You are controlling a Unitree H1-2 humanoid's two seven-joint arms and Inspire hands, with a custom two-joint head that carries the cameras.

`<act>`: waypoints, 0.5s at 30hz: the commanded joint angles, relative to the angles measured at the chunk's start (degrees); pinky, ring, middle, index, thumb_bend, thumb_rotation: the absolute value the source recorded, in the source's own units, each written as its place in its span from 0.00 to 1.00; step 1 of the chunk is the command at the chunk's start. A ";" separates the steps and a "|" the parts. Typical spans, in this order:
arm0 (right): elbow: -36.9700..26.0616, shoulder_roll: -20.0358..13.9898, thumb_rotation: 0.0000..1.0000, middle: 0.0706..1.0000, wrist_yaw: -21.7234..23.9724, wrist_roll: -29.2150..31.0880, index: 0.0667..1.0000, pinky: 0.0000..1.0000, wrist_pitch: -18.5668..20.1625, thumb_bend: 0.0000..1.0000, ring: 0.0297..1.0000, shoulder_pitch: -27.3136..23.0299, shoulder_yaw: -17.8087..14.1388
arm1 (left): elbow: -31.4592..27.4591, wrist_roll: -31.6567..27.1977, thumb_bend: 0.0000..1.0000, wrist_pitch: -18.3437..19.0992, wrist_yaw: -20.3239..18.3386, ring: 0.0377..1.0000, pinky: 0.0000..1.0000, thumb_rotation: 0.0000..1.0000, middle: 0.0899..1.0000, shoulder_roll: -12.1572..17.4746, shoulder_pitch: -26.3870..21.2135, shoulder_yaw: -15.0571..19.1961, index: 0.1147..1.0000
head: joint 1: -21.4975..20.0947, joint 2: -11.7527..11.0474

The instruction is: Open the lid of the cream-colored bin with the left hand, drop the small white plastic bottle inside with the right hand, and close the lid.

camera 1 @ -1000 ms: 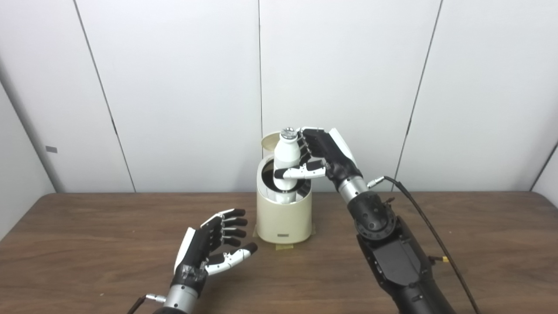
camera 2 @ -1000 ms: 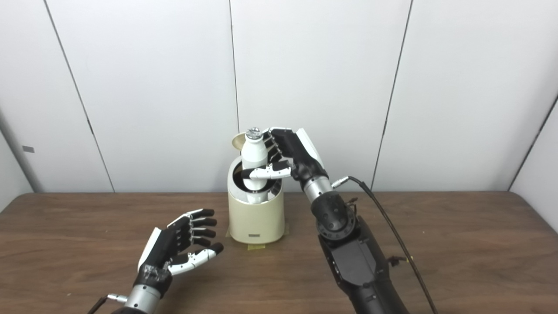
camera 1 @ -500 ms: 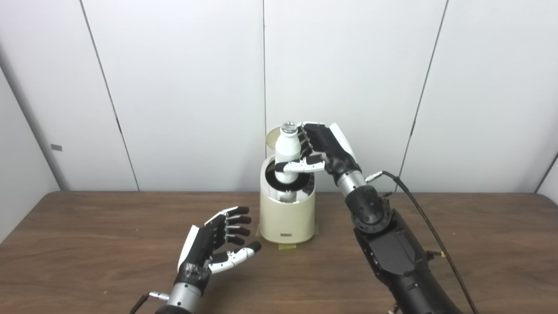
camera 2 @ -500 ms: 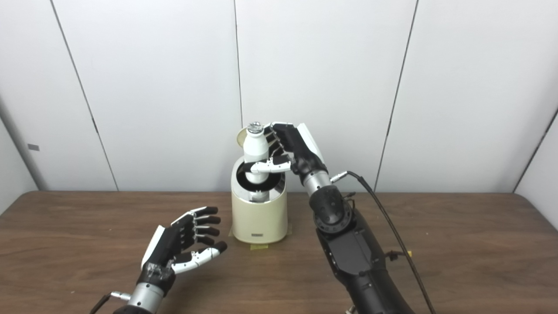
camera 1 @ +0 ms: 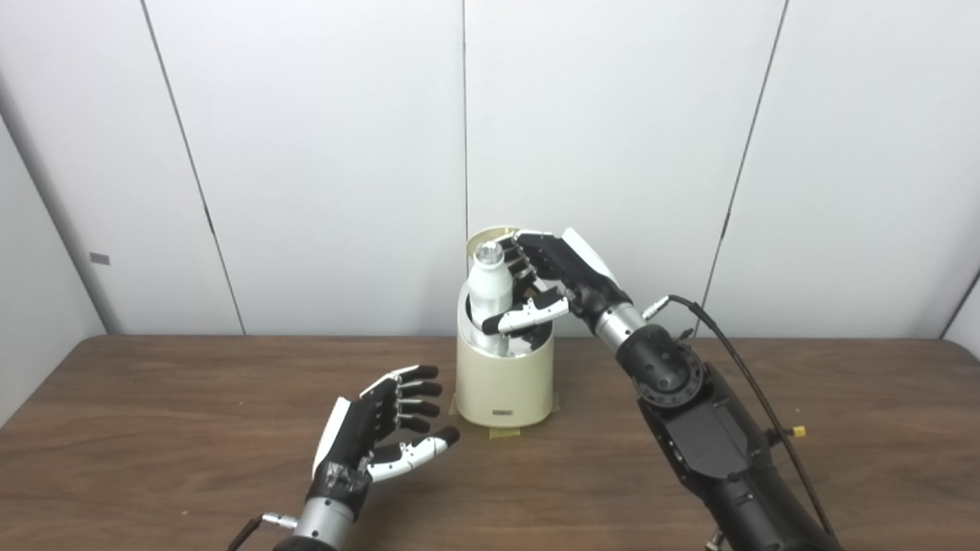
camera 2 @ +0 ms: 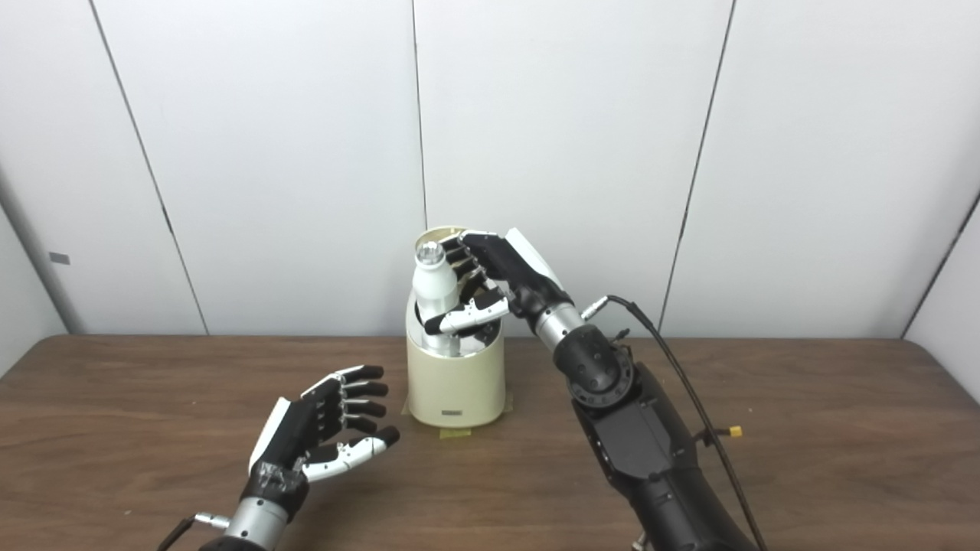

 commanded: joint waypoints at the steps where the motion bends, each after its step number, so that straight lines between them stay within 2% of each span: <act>1: -2.56 -0.28 0.00 0.86 0.32 0.48 0.80 0.46 -0.46 0.88 0.68 -2.59 -0.21 | -2.17 -0.29 0.67 -1.26 0.24 0.64 0.60 0.05 0.69 0.01 -1.77 -0.06 0.75 | 0.01 0.08; 8: -4.09 -0.93 0.00 0.86 1.98 0.11 0.80 0.48 1.04 0.85 0.71 -2.05 -0.33 | -1.81 -0.18 0.66 -1.67 0.09 0.64 0.58 0.03 0.69 0.08 -1.82 -0.21 0.75 | -0.03 0.13; 15: -4.71 -1.14 0.00 0.81 2.63 -0.02 0.78 0.48 1.24 0.85 0.69 -1.68 -0.30 | -2.23 -0.12 0.66 -1.12 0.05 0.64 0.59 0.02 0.69 0.00 -1.79 -0.36 0.75 | -0.04 0.32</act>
